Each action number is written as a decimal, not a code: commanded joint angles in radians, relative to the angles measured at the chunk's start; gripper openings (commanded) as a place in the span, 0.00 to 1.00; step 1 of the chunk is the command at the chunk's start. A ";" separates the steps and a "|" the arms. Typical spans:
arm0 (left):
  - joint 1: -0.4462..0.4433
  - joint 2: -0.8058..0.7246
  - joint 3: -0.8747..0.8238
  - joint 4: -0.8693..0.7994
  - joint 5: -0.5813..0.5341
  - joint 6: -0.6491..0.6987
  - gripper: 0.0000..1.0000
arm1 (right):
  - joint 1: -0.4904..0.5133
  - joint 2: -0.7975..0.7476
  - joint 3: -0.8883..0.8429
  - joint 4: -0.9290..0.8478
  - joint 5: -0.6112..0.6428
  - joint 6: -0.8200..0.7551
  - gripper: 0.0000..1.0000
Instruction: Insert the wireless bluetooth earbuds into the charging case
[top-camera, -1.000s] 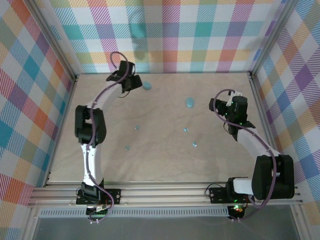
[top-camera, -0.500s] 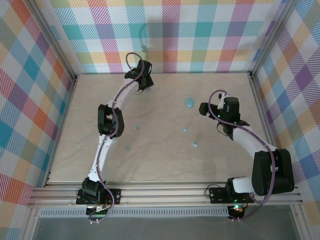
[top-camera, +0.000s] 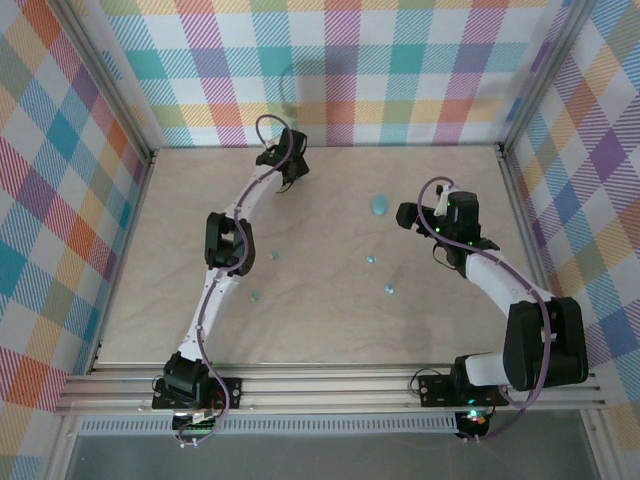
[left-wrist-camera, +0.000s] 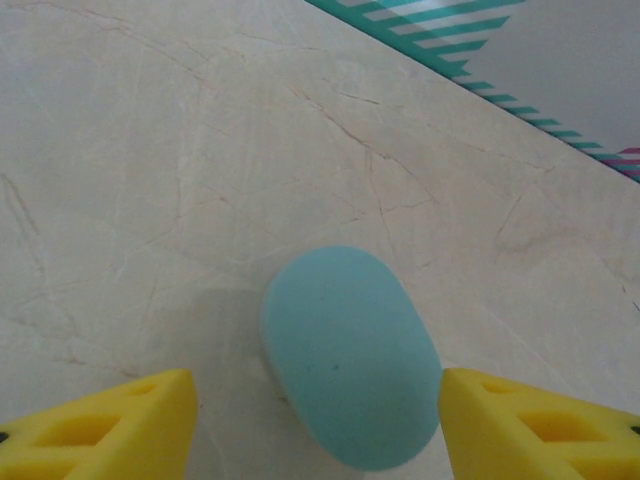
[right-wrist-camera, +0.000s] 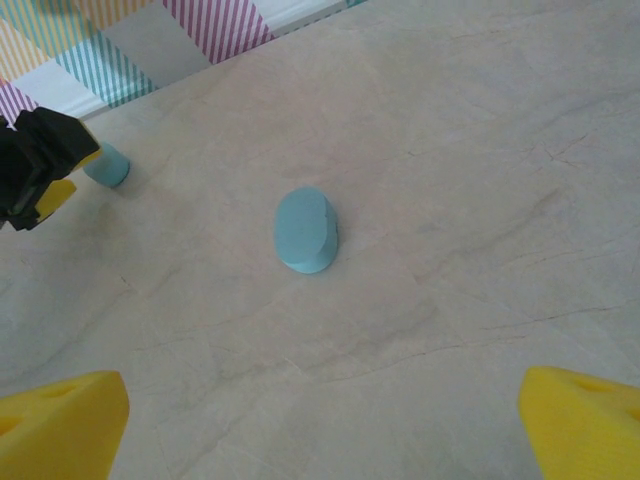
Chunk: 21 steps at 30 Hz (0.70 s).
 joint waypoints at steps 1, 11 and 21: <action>0.002 0.030 0.057 0.044 -0.020 -0.024 0.63 | 0.006 -0.007 0.030 0.000 -0.023 0.006 1.00; 0.004 0.058 0.057 0.008 -0.020 -0.034 0.49 | 0.006 -0.003 0.038 -0.003 -0.042 0.009 1.00; -0.001 -0.012 -0.021 -0.079 0.012 -0.031 0.47 | 0.005 -0.033 0.035 -0.015 -0.049 0.018 1.00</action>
